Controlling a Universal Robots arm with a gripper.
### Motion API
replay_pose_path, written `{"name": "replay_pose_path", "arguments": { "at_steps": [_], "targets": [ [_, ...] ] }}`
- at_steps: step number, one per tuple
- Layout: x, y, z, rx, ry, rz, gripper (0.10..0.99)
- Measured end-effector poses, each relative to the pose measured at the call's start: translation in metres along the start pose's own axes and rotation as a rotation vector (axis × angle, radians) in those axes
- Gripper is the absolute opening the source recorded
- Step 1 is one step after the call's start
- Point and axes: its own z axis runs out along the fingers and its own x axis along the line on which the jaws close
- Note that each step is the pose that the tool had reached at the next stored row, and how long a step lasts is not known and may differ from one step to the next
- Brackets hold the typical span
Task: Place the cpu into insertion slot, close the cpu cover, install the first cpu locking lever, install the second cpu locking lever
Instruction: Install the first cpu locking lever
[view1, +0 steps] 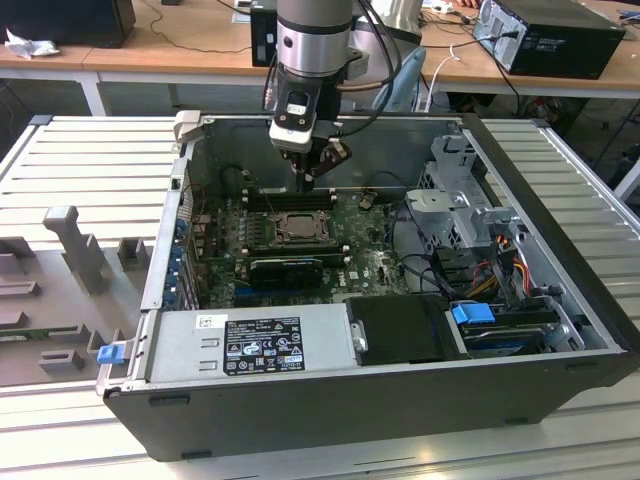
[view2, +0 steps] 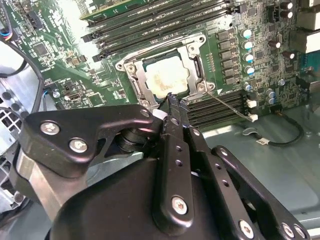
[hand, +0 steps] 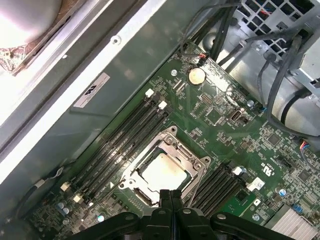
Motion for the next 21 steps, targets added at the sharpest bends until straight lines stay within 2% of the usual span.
{"name": "replay_pose_path", "arguments": {
  "at_steps": [14, 21],
  "targets": [
    [0.0000, 0.0000, 0.0000, 0.001, 0.0016, -0.120, 0.106],
    [0.0000, 0.0000, 0.0000, 0.003, 0.0032, -0.247, 0.106]
  ]
}}
